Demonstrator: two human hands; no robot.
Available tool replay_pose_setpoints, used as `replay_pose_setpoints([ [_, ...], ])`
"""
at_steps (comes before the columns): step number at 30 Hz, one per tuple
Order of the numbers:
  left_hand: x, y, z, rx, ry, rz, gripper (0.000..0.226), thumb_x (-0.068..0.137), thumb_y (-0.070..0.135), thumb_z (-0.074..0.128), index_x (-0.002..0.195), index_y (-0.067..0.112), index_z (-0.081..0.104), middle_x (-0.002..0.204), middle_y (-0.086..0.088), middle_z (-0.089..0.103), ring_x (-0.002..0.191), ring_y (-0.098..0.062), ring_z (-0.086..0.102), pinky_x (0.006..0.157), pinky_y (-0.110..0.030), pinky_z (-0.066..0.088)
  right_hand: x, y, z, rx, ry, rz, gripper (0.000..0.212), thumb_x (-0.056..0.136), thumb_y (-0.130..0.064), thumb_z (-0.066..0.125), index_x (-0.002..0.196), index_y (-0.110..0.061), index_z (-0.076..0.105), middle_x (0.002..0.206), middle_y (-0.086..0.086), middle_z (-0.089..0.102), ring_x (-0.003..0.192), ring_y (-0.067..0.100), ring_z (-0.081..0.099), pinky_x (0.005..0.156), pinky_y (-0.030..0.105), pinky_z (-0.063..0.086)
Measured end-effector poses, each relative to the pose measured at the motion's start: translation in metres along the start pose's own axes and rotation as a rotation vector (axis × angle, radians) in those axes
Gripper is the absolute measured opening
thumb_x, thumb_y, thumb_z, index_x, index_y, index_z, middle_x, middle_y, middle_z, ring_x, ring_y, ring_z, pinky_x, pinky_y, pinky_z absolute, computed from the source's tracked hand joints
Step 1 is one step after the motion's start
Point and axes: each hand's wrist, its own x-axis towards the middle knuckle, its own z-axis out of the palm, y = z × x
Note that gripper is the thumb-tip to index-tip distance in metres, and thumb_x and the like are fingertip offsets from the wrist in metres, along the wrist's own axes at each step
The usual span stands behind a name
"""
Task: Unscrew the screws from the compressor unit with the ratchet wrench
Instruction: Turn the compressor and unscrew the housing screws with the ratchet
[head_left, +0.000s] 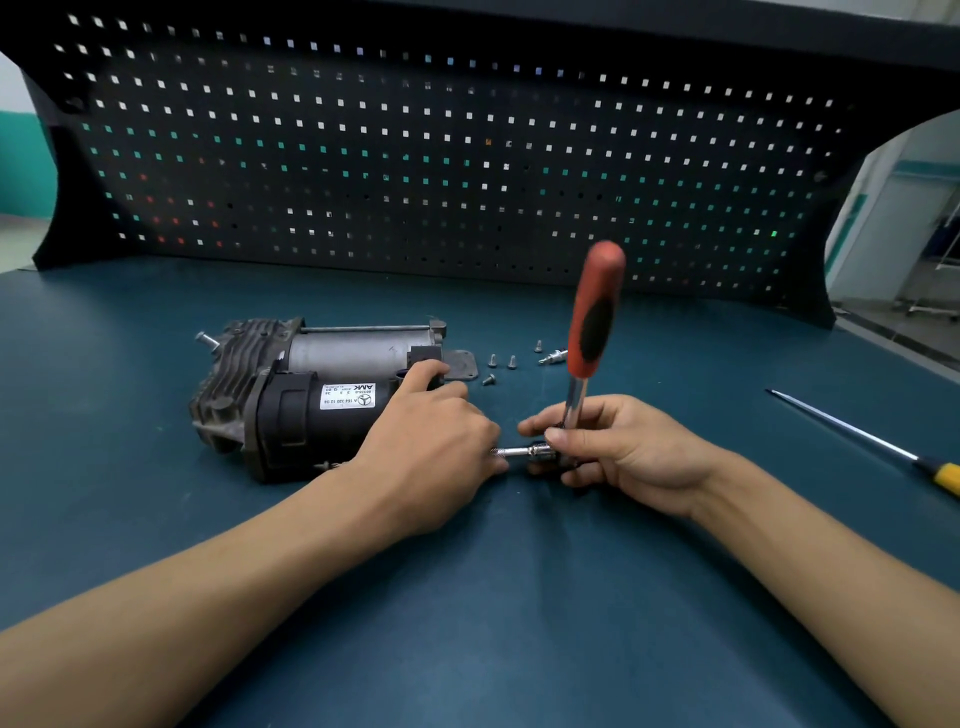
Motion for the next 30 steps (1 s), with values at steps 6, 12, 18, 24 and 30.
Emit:
replay_pose_setpoints([
  [6,0.0008,0.0013,-0.0022,0.002,-0.002,-0.008,0.044,0.098,0.057,0.036,0.094,0.026,0.066,0.094,0.009,0.070,0.103,-0.014,0.054,0.106,-0.033,0.007,-0.0006,-0.0026,0.0029,0.024,0.025,0.028,0.031,0.072,-0.029,0.078,0.099,-0.013,0.078,0.097,0.005,0.076,0.084,0.022,0.073,0.060,0.022,0.056],
  [12,0.0004,0.0019,-0.0029,-0.005,-0.001,-0.017,0.044,0.097,0.058,0.037,0.096,0.026,0.067,0.095,0.009,0.070,0.106,-0.014,0.053,0.107,-0.033,0.006,0.0012,-0.0043,0.0075,0.038,0.040,0.054,0.030,0.068,-0.044,0.077,0.087,-0.022,0.080,0.109,0.006,0.076,0.080,0.026,0.074,0.053,0.020,0.053],
  [18,-0.0001,0.0025,-0.0040,-0.029,0.006,-0.025,0.041,0.097,0.059,0.040,0.093,0.027,0.066,0.091,0.009,0.069,0.106,-0.014,0.053,0.107,-0.033,0.006,0.0048,-0.0033,0.0050,0.083,0.071,0.124,0.042,0.074,-0.041,0.070,0.102,-0.010,0.067,0.104,0.012,0.076,0.066,0.029,0.073,0.043,0.021,0.051],
  [24,0.0009,0.0022,-0.0042,-0.040,0.015,-0.027,0.042,0.096,0.059,0.041,0.095,0.027,0.068,0.091,0.008,0.069,0.106,-0.014,0.053,0.108,-0.033,0.007,0.0035,-0.0045,0.0014,0.065,0.022,0.128,0.050,0.071,-0.035,0.076,0.110,-0.007,0.062,0.111,0.012,0.074,0.070,0.030,0.074,0.046,0.021,0.052],
  [30,-0.0006,0.0018,-0.0038,-0.049,0.011,-0.025,0.042,0.095,0.059,0.042,0.094,0.026,0.068,0.089,0.008,0.069,0.106,-0.014,0.053,0.109,-0.033,0.007,0.0044,-0.0038,0.0004,0.035,0.024,0.142,0.053,0.071,-0.035,0.076,0.111,-0.004,0.060,0.101,0.011,0.075,0.066,0.029,0.073,0.044,0.020,0.051],
])
